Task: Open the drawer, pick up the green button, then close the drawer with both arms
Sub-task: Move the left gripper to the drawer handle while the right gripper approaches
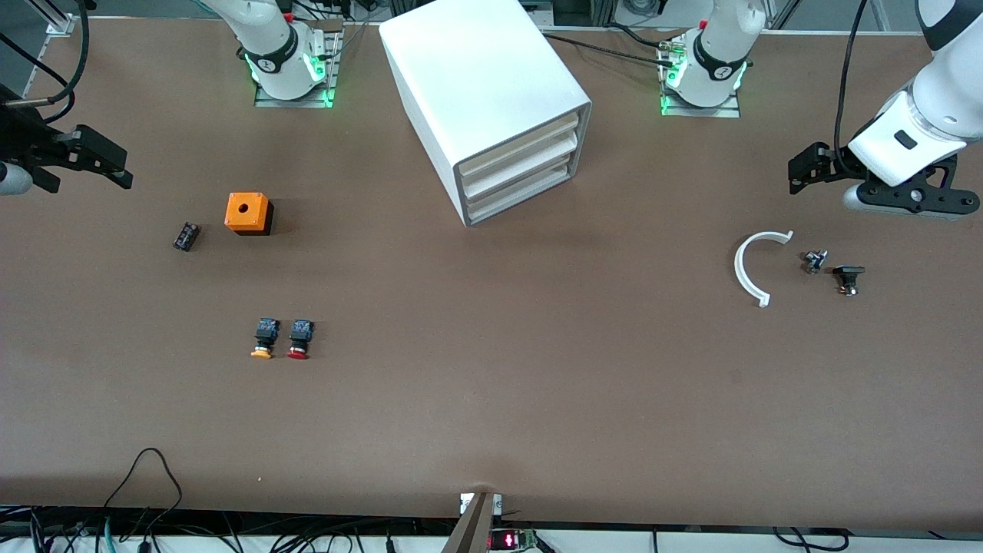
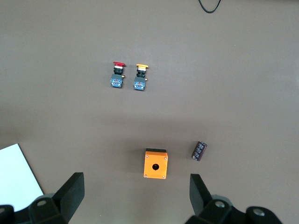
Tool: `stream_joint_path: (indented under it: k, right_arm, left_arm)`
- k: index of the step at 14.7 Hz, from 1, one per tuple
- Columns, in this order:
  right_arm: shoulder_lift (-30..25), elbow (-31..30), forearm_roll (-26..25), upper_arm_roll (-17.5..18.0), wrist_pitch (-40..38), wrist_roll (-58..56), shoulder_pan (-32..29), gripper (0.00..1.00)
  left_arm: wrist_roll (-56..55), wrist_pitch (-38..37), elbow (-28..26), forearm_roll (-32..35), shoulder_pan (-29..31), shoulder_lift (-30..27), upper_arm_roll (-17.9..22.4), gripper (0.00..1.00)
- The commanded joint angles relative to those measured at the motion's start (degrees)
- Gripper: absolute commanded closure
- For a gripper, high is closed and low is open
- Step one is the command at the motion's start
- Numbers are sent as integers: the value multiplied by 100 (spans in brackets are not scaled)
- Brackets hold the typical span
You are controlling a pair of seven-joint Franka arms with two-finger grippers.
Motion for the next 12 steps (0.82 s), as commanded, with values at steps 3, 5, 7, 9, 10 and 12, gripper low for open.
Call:
stream_joint_path:
  k: [3, 5, 7, 9, 10, 12]
  right_arm:
    - [74, 182, -85, 18, -90, 88, 20, 0]
    - [74, 182, -85, 18, -81, 79, 20, 0]
    - [74, 182, -68, 18, -81, 71, 20, 0]
    - [188, 182, -33, 18, -99, 79, 11, 0]
    - [224, 139, -24, 9, -116, 97, -6, 0]
    - [433, 95, -77, 0, -160, 9, 20, 0]
  left_arm:
    - [-23, -109, 97, -88, -43, 7, 35, 0]
    - [-40, -109, 97, -88, -43, 7, 35, 0]
    - [-32, -109, 97, -88, -52, 16, 35, 0]
    - [-5, -109, 106, -88, -61, 16, 35, 0]
    - [4, -170, 106, -96, -61, 24, 26, 0]
    - [12, -267, 97, -96, -70, 16, 0, 0]
